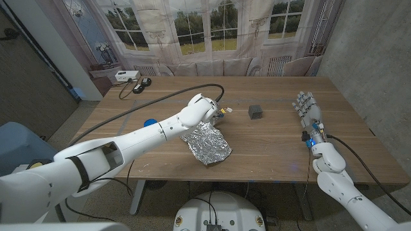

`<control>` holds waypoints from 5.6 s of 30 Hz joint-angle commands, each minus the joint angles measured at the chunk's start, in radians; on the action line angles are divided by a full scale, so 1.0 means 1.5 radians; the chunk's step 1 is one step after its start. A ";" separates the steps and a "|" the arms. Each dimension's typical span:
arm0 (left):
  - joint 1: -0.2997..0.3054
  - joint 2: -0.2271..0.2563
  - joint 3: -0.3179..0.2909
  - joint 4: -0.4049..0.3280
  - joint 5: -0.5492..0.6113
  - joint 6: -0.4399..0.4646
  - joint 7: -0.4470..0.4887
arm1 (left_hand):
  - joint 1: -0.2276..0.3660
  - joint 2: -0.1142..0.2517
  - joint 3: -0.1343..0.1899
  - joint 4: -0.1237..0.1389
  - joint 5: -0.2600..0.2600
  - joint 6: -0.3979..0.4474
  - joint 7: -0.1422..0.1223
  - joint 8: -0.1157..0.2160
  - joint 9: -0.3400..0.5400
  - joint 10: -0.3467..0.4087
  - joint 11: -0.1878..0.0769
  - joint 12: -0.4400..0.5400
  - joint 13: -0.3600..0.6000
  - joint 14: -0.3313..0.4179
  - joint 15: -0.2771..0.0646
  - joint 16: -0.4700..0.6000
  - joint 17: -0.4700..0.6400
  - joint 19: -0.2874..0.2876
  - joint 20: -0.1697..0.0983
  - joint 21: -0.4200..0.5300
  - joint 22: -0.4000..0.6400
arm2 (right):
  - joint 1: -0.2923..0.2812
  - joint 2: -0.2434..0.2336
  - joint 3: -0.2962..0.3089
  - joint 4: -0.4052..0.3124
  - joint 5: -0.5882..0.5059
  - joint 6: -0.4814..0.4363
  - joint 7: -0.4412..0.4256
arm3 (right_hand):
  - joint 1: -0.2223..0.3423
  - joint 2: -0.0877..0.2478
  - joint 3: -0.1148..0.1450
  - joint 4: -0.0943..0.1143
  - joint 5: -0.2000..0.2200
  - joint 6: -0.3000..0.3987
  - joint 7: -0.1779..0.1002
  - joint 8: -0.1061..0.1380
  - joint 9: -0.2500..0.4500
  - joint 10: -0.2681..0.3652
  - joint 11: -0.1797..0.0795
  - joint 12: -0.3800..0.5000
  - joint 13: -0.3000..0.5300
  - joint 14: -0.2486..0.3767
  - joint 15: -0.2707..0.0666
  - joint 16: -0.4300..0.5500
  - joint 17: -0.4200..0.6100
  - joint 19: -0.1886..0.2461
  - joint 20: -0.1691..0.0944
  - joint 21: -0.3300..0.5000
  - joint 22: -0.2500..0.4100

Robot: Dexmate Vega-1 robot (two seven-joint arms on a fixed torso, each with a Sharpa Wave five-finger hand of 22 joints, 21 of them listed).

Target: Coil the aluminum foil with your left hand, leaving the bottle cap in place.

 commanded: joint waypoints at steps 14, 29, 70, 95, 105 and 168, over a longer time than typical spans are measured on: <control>0.051 0.021 -0.046 -0.039 0.009 0.041 0.190 | -0.001 0.079 0.014 0.031 0.012 -0.154 0.024 0.093 0.142 0.020 0.005 -0.002 0.017 0.019 -0.012 0.009 0.018 0.016 0.008 0.002 0.006 | 0.011 0.000 -0.002 0.002 -0.005 0.003 -0.006 | 0.009 0.004 0.001 -0.008 0.002 0.004 -0.005 0.003 0.004 0.006 0.002 0.001 0.004 0.005 0.000 0.002 0.001 0.005 0.003 0.002 0.001; 0.109 0.023 -0.085 -0.049 0.012 0.089 0.434 | -0.011 0.060 0.005 0.036 0.035 -0.139 0.003 0.127 0.142 0.088 -0.012 0.018 0.027 0.074 -0.041 0.020 0.016 0.055 -0.012 0.017 0.008 | -0.003 -0.020 0.003 -0.029 -0.035 0.001 -0.037 | 0.011 0.003 0.001 -0.010 0.001 0.004 -0.004 0.003 0.004 0.007 0.003 0.001 0.004 0.007 -0.007 0.002 0.001 0.007 -0.001 0.003 0.001; 0.019 -0.079 -0.035 0.113 -0.114 0.070 0.741 | -0.019 0.051 -0.007 0.038 0.054 -0.114 -0.003 0.142 0.103 0.137 -0.031 0.024 0.044 0.109 -0.065 0.022 0.017 0.085 -0.028 0.031 0.012 | -0.005 -0.033 0.019 -0.022 -0.031 0.010 -0.030 | 0.013 0.003 0.000 -0.014 0.000 0.015 -0.006 0.004 0.004 0.008 0.004 0.001 0.004 0.010 -0.008 0.002 0.001 0.009 -0.001 0.003 0.001; -0.047 -0.163 -0.028 0.185 -0.252 0.070 0.738 | -0.008 0.044 -0.006 0.024 0.043 -0.075 0.000 0.157 0.067 0.150 -0.039 0.014 0.055 0.108 -0.065 0.013 0.015 0.085 -0.039 0.032 0.012 | -0.004 -0.033 0.024 -0.007 -0.023 0.018 -0.019 | 0.012 0.003 0.000 -0.015 -0.001 0.016 -0.006 0.004 0.004 0.009 0.004 0.001 0.004 0.010 -0.007 0.001 0.001 0.009 0.000 0.002 0.001; -0.108 -0.194 -0.013 0.216 -0.326 0.111 0.592 | -0.010 0.049 -0.003 0.023 0.030 -0.081 0.001 0.162 0.066 0.134 -0.025 0.003 0.058 0.095 -0.049 0.007 0.017 0.074 -0.029 0.028 0.012 | -0.012 -0.035 0.031 -0.009 -0.018 0.020 -0.021 | 0.012 0.003 -0.001 -0.015 -0.001 0.016 -0.005 0.004 0.004 0.009 0.004 0.001 0.004 0.011 -0.008 0.001 0.001 0.009 0.000 0.002 0.001; -0.381 -0.480 0.306 0.803 -0.609 -0.055 0.528 | -0.051 0.063 0.057 0.027 -0.016 -0.376 0.036 -0.018 -0.037 0.029 0.043 -0.049 0.071 0.049 0.010 -0.012 0.009 0.038 0.001 0.018 0.012 | -0.011 -0.038 0.041 0.013 -0.021 0.031 -0.019 | 0.011 0.003 -0.002 -0.017 -0.001 0.015 -0.005 0.002 0.005 0.010 0.005 0.001 0.004 0.012 -0.006 0.002 0.001 0.009 0.002 0.002 0.001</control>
